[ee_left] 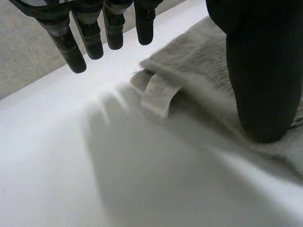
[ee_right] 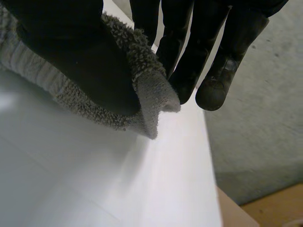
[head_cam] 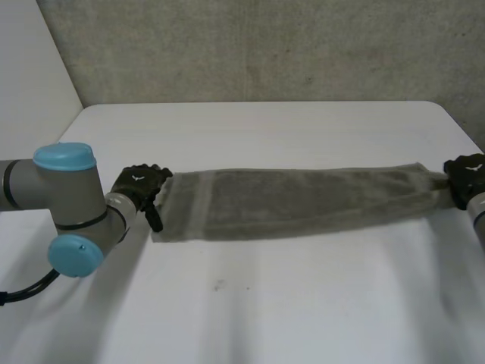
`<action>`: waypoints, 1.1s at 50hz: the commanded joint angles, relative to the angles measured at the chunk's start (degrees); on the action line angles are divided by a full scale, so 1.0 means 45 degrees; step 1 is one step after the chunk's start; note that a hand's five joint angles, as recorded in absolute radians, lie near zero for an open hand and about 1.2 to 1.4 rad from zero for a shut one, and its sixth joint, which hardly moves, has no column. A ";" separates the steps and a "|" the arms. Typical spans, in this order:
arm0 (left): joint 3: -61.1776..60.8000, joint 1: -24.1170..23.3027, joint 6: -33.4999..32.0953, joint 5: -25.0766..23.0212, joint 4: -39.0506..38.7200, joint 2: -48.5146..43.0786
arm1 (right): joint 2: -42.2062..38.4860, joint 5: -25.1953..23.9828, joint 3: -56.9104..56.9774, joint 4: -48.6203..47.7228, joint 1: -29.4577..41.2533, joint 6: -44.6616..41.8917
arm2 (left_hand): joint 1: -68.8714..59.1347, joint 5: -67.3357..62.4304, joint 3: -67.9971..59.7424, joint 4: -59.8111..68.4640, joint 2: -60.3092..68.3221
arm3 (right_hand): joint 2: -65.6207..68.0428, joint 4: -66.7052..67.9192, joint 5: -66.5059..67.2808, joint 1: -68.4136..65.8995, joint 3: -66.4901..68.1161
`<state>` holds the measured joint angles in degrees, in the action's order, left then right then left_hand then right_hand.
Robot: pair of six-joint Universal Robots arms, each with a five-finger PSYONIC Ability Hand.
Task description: Fold the towel.
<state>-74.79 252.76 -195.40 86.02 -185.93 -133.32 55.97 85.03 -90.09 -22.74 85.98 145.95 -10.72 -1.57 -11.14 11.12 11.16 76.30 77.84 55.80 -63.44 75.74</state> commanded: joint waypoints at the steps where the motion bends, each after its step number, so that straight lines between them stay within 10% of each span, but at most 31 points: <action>1: -0.0255 -0.0232 0.0142 -0.0014 0.0126 0.0408 | 0.0102 -0.0010 0.0507 0.0542 -0.0356 -0.0597 | -0.0523 -0.0335 -0.0430 0.0434 0.0425 | 0.0822 0.0481 0.3155 -0.3679 0.0946; 18: -0.1115 -0.0622 0.0415 -0.0014 0.0302 0.5388 | 0.0747 -0.0205 0.4921 0.0816 0.4526 -0.0850 | -0.0373 -0.0186 -0.0281 0.0285 0.0276 | 0.0822 0.0481 0.3155 -0.3679 0.0946; 30: -0.2968 0.1037 0.0415 -0.0053 0.0205 0.6931 | -0.3564 -0.2801 0.7361 -0.0178 1.0361 -0.0656 | -0.0411 -0.0223 -0.0318 0.0322 0.0313 | 0.0822 0.0481 0.3155 -0.3679 0.0946; 40: -0.3673 0.1429 0.0396 -0.0132 0.0165 0.6717 | -0.5951 -0.3154 0.8280 0.0422 1.1870 -0.0654 | -0.0373 -0.0186 -0.0281 0.0285 0.0276 | 0.0822 0.0481 0.3155 -0.3679 0.0946; 42: -0.3712 0.1409 0.0396 -0.0171 0.0165 0.6677 | -0.5953 -0.3096 0.8261 0.0601 1.1870 -0.0557 | -0.0373 -0.0186 -0.0281 0.0285 0.0276 | -0.4061 -0.4402 -0.1728 0.1204 -0.3937; 43: -0.3693 0.1351 0.0396 -0.0171 0.0146 0.6523 | -0.5837 -0.2922 0.8281 0.0775 1.1851 -0.0519 | -0.0373 -0.0186 -0.0281 0.0285 0.0276 | -1.4734 -1.5075 -1.2401 1.1876 -1.4610; 55: -0.2540 -0.0095 0.0669 -0.0151 -0.0010 0.5486 | -0.2066 -0.0068 0.5957 0.0913 1.0835 0.0829 | -0.0411 -0.0223 -0.0318 0.0322 0.0313 | -1.4734 -1.5075 -1.2401 1.1876 -1.4610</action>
<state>-89.03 255.80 -193.36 85.27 -185.57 -106.92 38.51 79.15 -57.17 -18.66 137.82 145.66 -10.73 -1.57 -11.02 10.98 11.04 15.24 14.61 5.21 -17.22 13.62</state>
